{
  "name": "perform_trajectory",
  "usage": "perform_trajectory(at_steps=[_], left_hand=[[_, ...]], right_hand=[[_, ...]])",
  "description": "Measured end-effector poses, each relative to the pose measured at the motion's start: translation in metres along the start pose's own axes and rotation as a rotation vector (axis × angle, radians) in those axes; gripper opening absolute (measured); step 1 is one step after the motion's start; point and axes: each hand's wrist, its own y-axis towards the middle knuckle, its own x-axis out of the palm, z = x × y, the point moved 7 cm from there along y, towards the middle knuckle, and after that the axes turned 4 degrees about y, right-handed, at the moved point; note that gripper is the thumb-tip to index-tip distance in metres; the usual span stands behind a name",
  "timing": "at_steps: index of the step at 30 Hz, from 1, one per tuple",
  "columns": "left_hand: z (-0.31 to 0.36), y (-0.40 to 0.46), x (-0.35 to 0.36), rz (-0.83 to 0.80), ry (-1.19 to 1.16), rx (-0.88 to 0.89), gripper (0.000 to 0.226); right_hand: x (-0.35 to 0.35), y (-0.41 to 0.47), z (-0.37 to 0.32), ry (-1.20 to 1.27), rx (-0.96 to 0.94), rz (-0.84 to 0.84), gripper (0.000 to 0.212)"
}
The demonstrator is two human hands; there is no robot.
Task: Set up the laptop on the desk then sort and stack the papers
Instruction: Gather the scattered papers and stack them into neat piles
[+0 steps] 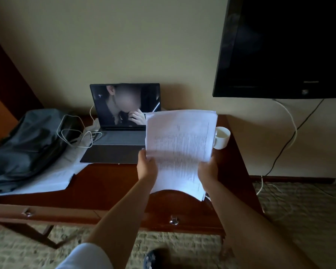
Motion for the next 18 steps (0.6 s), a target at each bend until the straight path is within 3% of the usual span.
perform_trajectory(at_steps=[4, 7, 10, 14, 18], left_hand=[[-0.004, 0.005, 0.024, -0.074, 0.025, -0.01, 0.024], [-0.049, 0.013, 0.06, -0.328, 0.195, -0.168, 0.021], [-0.084, 0.013, 0.082, -0.54, 0.399, -0.212, 0.02], [-0.091, 0.033, 0.085, -0.542, 0.477, -0.159, 0.017], [-0.089, 0.058, 0.084, -0.518, 0.711, -0.069, 0.014]], right_hand=[[-0.012, 0.014, 0.006, -0.227, -0.01, 0.052, 0.054], [-0.017, 0.023, 0.04, -0.489, 0.087, 0.016, 0.045], [-0.024, 0.028, 0.078, -0.678, 0.263, -0.017, 0.042], [-0.026, 0.037, 0.088, -0.755, 0.32, 0.061, 0.043], [-0.012, 0.04, 0.083, -0.949, 0.343, 0.083, 0.062]])
